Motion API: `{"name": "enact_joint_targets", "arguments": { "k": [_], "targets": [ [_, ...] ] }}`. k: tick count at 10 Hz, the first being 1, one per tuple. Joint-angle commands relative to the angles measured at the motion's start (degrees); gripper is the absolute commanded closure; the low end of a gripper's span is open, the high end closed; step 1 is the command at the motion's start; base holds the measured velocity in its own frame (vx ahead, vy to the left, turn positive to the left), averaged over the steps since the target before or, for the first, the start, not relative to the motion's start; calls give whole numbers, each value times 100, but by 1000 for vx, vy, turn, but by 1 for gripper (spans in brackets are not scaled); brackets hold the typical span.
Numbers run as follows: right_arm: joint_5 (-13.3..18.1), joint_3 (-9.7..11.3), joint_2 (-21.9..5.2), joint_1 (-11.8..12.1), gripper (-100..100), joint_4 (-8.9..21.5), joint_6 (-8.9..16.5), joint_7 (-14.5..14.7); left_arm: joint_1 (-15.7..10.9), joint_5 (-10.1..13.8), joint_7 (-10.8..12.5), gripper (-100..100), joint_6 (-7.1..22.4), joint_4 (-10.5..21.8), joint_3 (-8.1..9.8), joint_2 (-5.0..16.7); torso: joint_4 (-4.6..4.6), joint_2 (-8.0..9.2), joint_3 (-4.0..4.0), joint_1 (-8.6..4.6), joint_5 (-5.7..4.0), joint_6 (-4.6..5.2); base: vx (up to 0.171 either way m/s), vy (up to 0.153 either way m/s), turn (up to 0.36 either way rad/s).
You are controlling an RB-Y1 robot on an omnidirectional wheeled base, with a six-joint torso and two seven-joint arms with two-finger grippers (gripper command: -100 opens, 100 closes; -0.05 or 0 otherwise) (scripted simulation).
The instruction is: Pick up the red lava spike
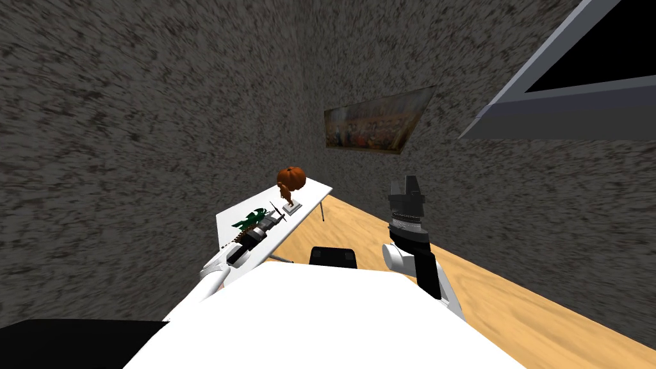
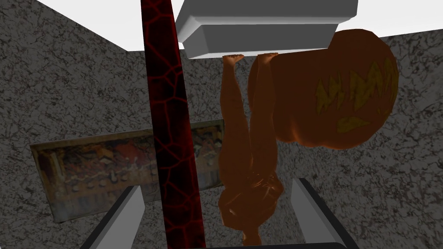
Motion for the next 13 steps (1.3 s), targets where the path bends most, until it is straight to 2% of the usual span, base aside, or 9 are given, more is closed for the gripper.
{"name": "enact_joint_targets", "arguments": {
  "k": [1, 2, 3, 4, 6, 7, 9, 10, 13],
  "targets": [
    [0, 0, 0, 0, 0, 0, 0, 0, 34, -5, -1, -100, -286, 286, 171, 45, 0, 0, 0, 0, 0, 0, 78, -94, -43],
    [0, 0, 0, 0, 0, 0, 0, 0, 34, -5, -1, -100, -425, 307, 171, 45, -1, 0, -1, -6, -1, -2, 23, -46, 19],
    [0, 0, 0, 0, 0, 0, 0, 0, 113, -16, 13, -100, -593, 567, 436, 150, 2, 14, 6, 7, 1, -2, 46, -89, -96],
    [0, 0, 0, 0, 0, 0, 0, 0, 113, -16, 13, -100, -738, 721, 482, 150, 2, 11, 6, -4, -1, 0, 60, -84, -47],
    [0, -1, 0, 0, 0, 0, 0, 0, 113, -16, 13, -100, -948, 721, 482, 150, 2, 14, 7, 12, 2, -2, 25, -15, 10],
    [0, -1, -1, 0, 0, 0, 0, 0, 193, -27, 26, -100, -1173, 1004, 762, 255, 4, 21, 11, 24, 5, -2, 34, -78, -123],
    [0, 0, 0, 0, 0, 0, 0, 0, 193, -27, 26, -100, -1441, 1136, 793, 255, 2, 9, 5, 0, -1, -2, 57, -59, -6],
    [0, -1, 0, 0, 0, 0, 0, 0, 272, -38, 40, -100, -1648, 1416, 1068, 360, 1, 10, 5, 10, 1, -2, 79, -83, -87],
    [0, -1, 0, 0, 0, 0, 0, 0, 272, -38, 40, -100, -1934, 1550, 1104, 360, 1, 11, 5, 10, 2, -1, 42, -40, -14]
  ]
}}
